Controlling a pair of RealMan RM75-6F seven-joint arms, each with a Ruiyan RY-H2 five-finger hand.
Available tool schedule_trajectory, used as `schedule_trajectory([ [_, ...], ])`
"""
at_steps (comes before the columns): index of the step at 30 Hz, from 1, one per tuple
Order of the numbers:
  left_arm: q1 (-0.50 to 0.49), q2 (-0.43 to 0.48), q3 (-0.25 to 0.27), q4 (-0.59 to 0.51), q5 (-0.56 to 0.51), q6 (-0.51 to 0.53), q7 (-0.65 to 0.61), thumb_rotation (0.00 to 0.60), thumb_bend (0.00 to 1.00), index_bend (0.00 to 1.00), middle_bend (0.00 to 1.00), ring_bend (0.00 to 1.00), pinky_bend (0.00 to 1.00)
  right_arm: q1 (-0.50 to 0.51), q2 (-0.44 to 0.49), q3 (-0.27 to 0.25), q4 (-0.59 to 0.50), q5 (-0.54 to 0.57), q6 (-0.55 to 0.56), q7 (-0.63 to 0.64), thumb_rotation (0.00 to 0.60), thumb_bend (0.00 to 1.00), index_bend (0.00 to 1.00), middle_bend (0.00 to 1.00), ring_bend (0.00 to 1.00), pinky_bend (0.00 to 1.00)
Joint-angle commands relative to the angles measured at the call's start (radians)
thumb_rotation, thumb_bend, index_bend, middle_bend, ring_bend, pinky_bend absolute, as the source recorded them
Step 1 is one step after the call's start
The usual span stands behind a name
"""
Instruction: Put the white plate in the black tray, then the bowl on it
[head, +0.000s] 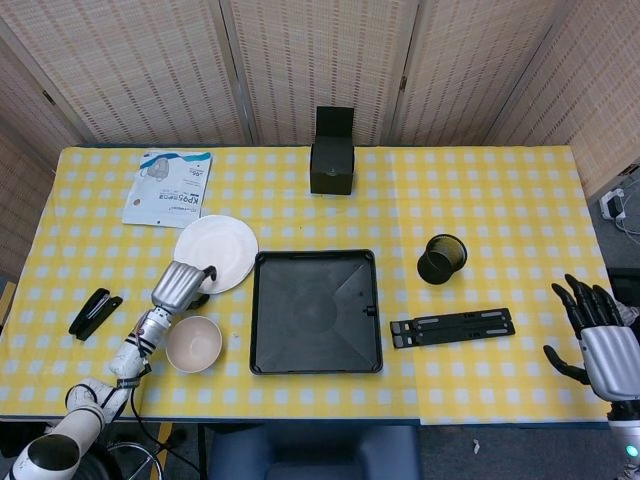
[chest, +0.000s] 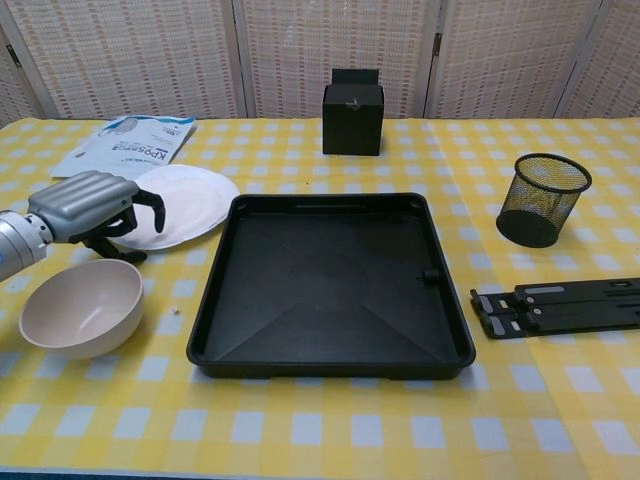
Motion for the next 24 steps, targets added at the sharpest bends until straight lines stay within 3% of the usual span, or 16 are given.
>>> schedule_trajectory([
  [1,0.001,-0.003,-0.001,0.004,-0.004,0.004,0.001,0.600,0.32,0.50,1.00,1.00,1.00,0.001,0.001,0.000,0.000,0.000,-0.001,0.001,0.600,0.31,0.00,0.00,0.00,0.00],
  [24,0.007,-0.065,-0.003,0.090,-0.031,0.022,-0.015,0.600,0.34,0.59,1.00,1.00,1.00,0.000,0.006,-0.004,-0.001,-0.009,-0.003,0.011,0.600,0.31,0.00,0.00,0.00,0.00],
])
